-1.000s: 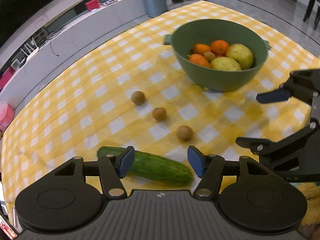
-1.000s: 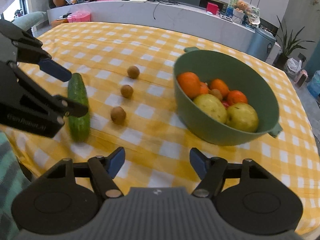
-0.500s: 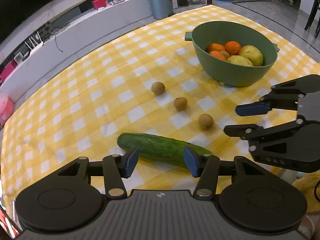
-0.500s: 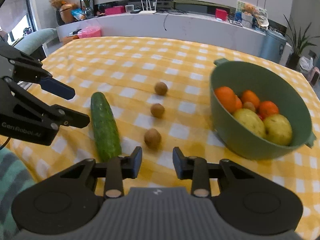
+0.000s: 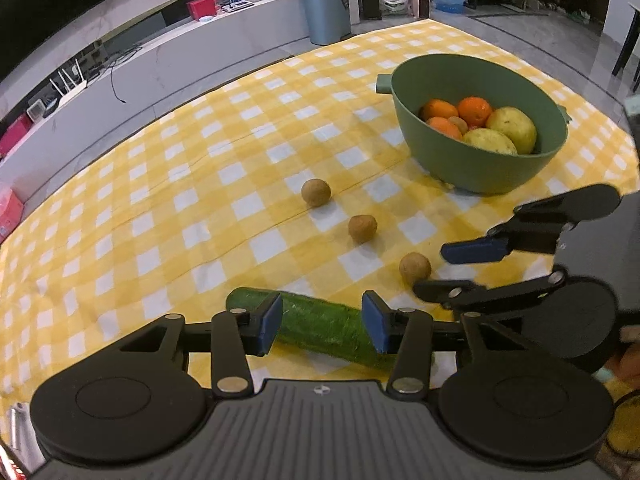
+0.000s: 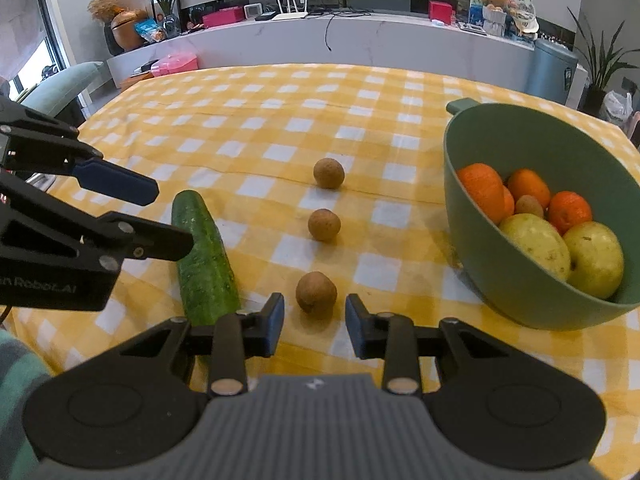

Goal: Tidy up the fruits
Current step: 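Grasp a brown kiwi with the right tool while the left tool grasps another kiwi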

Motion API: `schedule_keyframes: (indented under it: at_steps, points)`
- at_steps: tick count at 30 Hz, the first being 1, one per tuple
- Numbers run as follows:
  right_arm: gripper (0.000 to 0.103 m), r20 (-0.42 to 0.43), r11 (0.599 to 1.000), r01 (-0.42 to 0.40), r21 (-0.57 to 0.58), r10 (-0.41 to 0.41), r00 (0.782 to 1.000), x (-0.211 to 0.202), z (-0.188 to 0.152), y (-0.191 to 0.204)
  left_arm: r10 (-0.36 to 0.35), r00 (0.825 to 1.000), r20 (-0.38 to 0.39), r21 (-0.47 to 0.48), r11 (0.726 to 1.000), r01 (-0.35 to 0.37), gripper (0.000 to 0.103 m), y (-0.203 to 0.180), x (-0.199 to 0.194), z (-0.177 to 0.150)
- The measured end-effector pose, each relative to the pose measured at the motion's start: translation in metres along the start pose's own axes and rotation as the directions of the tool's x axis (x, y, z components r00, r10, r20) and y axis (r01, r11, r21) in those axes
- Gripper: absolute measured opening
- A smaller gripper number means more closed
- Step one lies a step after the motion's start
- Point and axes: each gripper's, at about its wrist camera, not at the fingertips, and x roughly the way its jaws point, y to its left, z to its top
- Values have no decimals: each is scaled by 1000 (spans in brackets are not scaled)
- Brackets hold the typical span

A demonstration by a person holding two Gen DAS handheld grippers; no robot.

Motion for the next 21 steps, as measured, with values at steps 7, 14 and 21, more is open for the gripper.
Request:
schedule_keyframes:
  at_steps: [7,14,21]
  points:
    - [17,-2,1000,0,0,0,1000,9,0,0,-20,1000,-12,-13,1000,20,55,-2,6,5]
    - [16,-4,999,33,-38,-33,999,-3,-2,-11,-61,998,-15,-57,997,60,55,-2,14,15]
    - [15,-7,990,136,-34,-137,991,-23,-13,-44,-74,997,-1,-78,994,74,44,-12,38,30]
